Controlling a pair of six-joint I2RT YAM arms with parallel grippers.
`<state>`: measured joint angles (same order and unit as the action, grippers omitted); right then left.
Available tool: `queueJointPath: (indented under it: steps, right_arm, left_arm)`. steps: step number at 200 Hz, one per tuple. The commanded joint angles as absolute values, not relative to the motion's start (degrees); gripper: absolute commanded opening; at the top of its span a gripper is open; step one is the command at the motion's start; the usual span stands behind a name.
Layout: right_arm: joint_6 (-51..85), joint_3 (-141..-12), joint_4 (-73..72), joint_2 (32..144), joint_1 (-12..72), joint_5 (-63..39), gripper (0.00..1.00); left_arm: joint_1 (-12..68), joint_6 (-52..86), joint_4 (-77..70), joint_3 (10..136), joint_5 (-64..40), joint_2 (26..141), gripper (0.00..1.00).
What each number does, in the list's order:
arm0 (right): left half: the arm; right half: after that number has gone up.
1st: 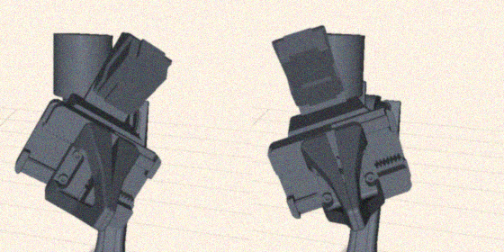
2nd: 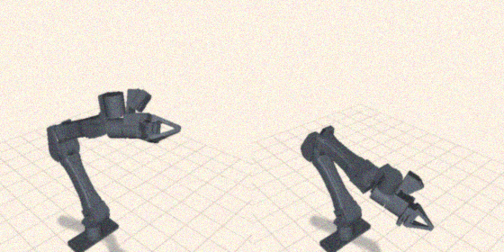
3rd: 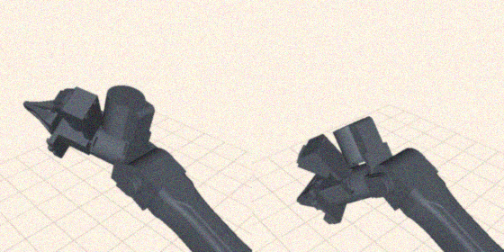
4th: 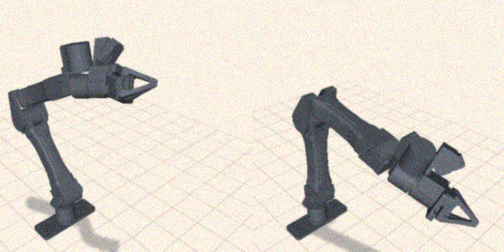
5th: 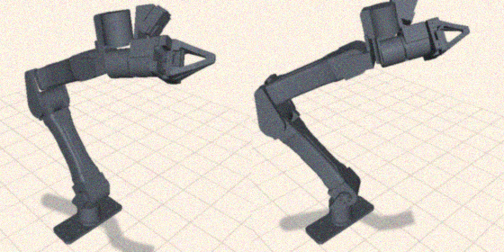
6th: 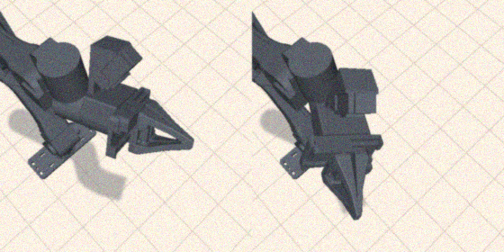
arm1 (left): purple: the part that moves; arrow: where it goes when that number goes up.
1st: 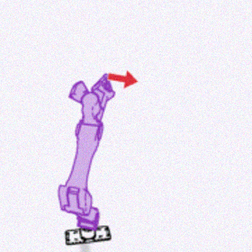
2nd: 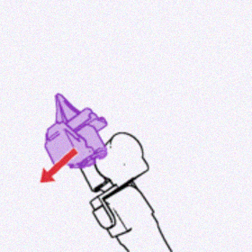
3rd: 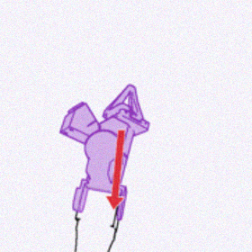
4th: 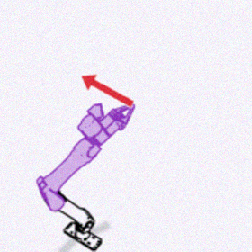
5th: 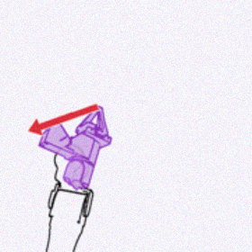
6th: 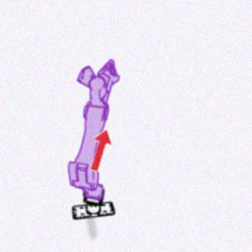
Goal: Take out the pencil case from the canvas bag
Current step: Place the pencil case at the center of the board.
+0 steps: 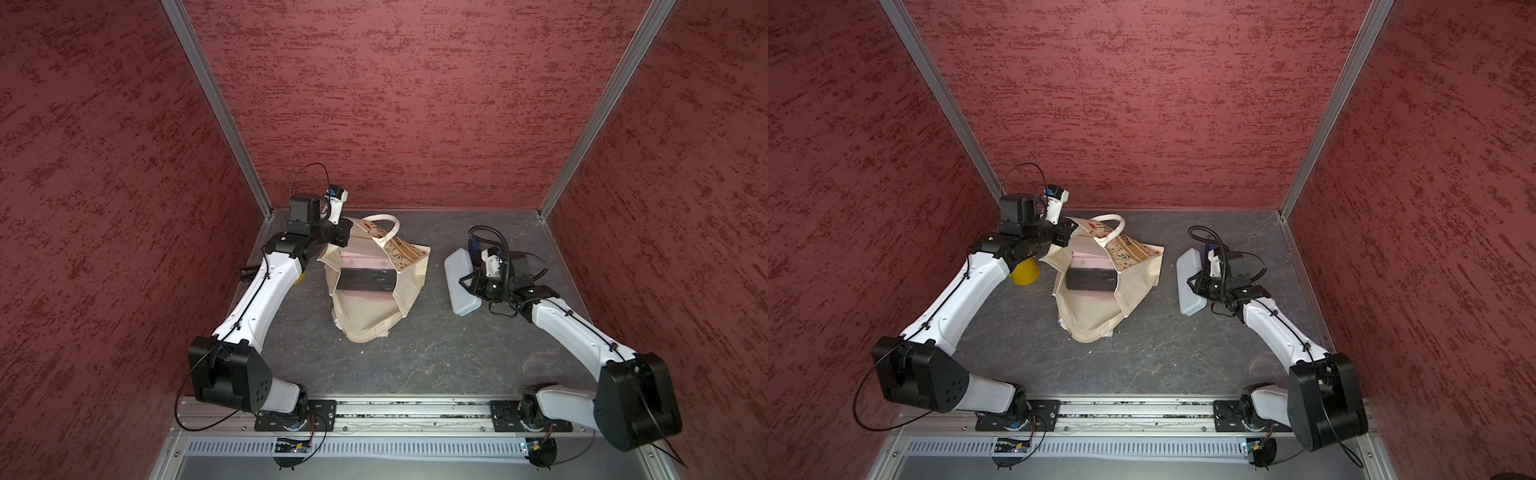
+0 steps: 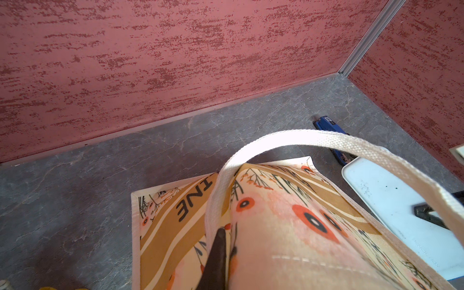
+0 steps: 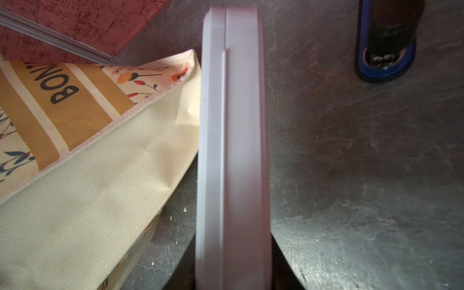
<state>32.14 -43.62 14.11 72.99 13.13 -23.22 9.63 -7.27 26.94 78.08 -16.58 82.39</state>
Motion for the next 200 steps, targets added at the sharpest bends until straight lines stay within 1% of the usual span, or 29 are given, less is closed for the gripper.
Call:
queueJointPath:
  steps: [1,62,90,134,160,200]
  right_arm:
    - [34.1,-42.9,8.0,74.4,12.9,-26.4,0.0]
    - [37.2,-41.6,1.6,80.4,13.0,-30.3,0.0]
    - [38.7,-38.9,-1.0,81.2,13.0,-30.7,0.0]
    - [43.5,-33.2,-8.8,81.4,13.0,-33.0,0.01]
    - [45.5,-31.0,-12.2,81.7,13.0,-33.7,0.05]
    - [46.9,-30.2,-14.3,83.0,13.1,-34.2,0.09]
  left_arm:
    - [8.9,-5.8,24.4,78.2,-16.6,82.3,0.0]
    - [8.8,-5.6,24.4,78.3,-17.0,82.5,0.0]
    - [8.8,-5.7,24.3,78.2,-16.9,82.4,0.0]
    - [8.8,-5.7,24.0,77.9,-17.1,82.2,0.0]
    - [8.9,-5.7,23.9,77.8,-17.1,82.2,0.0]
    - [9.0,-5.5,23.8,77.8,-17.2,82.0,0.0]
